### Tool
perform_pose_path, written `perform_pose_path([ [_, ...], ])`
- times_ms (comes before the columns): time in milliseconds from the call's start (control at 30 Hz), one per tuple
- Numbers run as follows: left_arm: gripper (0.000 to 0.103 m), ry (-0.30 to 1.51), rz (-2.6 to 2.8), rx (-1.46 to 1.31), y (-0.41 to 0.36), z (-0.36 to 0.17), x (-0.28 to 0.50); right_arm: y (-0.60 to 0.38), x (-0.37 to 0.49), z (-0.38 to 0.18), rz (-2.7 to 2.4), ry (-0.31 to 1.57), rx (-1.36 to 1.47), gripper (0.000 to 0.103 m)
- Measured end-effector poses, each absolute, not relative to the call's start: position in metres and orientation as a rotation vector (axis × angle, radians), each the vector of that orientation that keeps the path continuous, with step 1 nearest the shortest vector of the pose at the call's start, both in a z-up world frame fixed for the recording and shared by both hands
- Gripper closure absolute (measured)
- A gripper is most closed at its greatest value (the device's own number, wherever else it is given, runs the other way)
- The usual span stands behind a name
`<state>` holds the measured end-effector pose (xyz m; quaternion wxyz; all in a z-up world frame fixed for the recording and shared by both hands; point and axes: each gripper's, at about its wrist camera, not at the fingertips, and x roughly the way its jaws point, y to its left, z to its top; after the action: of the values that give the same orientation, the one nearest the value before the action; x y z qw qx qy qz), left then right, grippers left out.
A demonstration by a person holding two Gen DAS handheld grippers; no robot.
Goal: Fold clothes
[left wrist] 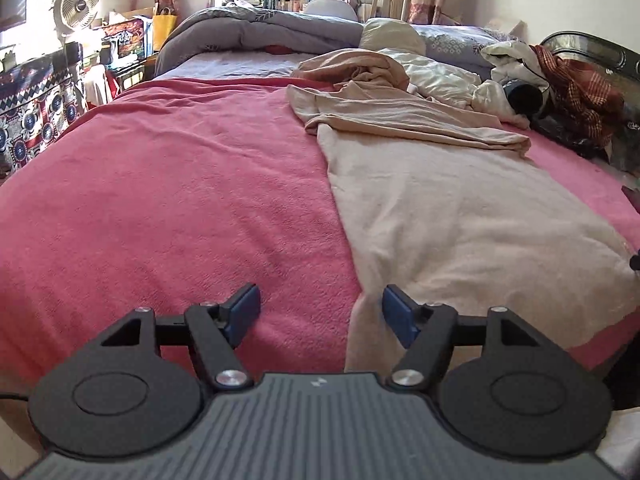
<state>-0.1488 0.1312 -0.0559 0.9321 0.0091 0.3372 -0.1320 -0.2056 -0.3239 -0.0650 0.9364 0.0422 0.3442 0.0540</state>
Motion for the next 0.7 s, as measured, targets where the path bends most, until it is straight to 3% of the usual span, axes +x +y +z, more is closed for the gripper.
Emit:
perform_pose_path([
  [300, 0.032, 0.660, -0.241, 0.046, 0.145, -0.043, -0.174, -0.320, -0.223, -0.072, 0.184, 0.737, 0.149, 0.032],
  [533, 0.031, 0.618, -0.304, 0.167, 0.118, -0.034, -0.180, -0.301, -0.217, -0.074, 0.208, 0.766, 0.066, 0.032],
  [633, 0.031, 0.606, -0.314, 0.224, 0.110, -0.034, -0.183, -0.302, -0.222, -0.072, 0.180, 0.765, 0.051, 0.037],
  [700, 0.031, 0.594, -0.341, 0.300, 0.103, -0.035, -0.187, -0.292, -0.228, -0.071, 0.157, 0.765, -0.085, 0.037],
])
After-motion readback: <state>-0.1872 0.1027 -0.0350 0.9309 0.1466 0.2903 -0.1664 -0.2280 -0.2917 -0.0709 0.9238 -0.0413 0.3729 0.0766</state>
